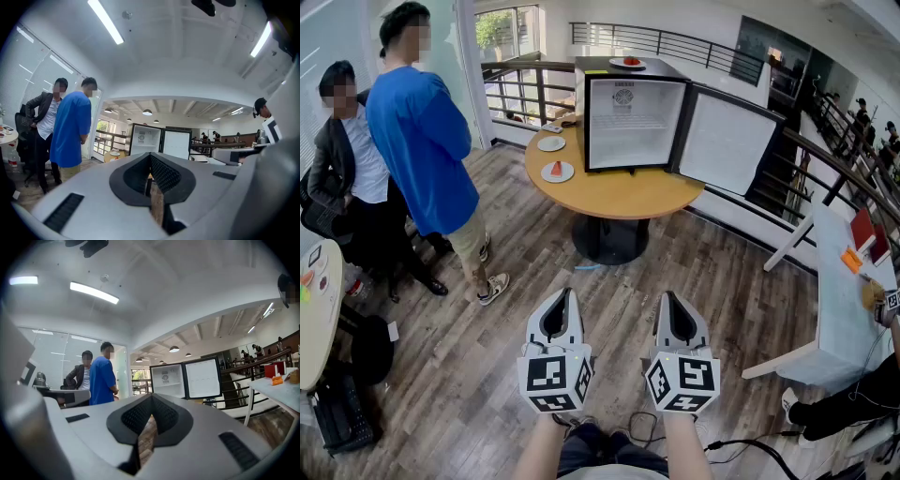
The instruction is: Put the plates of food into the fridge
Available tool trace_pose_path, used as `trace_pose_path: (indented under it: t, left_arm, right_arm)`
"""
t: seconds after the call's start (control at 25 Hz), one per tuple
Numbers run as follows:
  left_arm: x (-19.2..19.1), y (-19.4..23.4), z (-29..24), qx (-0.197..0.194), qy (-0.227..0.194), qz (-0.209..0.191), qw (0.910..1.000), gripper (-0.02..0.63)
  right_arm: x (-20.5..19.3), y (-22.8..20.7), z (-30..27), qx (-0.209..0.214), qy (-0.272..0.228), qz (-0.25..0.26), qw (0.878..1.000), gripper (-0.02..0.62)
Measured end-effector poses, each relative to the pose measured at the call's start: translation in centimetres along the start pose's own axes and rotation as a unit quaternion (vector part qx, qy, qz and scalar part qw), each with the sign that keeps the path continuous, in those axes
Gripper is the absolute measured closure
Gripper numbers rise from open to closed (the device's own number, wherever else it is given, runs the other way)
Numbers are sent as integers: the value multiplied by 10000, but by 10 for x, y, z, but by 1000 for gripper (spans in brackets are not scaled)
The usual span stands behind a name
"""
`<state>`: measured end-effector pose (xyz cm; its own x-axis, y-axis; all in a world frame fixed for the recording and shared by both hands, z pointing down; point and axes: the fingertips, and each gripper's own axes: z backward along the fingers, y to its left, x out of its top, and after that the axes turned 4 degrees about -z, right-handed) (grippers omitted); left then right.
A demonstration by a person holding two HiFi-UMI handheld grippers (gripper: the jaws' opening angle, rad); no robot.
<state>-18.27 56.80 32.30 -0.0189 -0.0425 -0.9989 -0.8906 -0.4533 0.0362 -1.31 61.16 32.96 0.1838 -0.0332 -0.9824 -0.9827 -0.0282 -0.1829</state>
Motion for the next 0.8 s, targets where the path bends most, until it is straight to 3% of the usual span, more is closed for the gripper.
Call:
trace_pose_path:
  t: [0.8]
  left_arm:
    - [6,12,2,43,-41,64,10000,598]
  right_arm:
    - [7,12,-2,81,-123,35,9999,581]
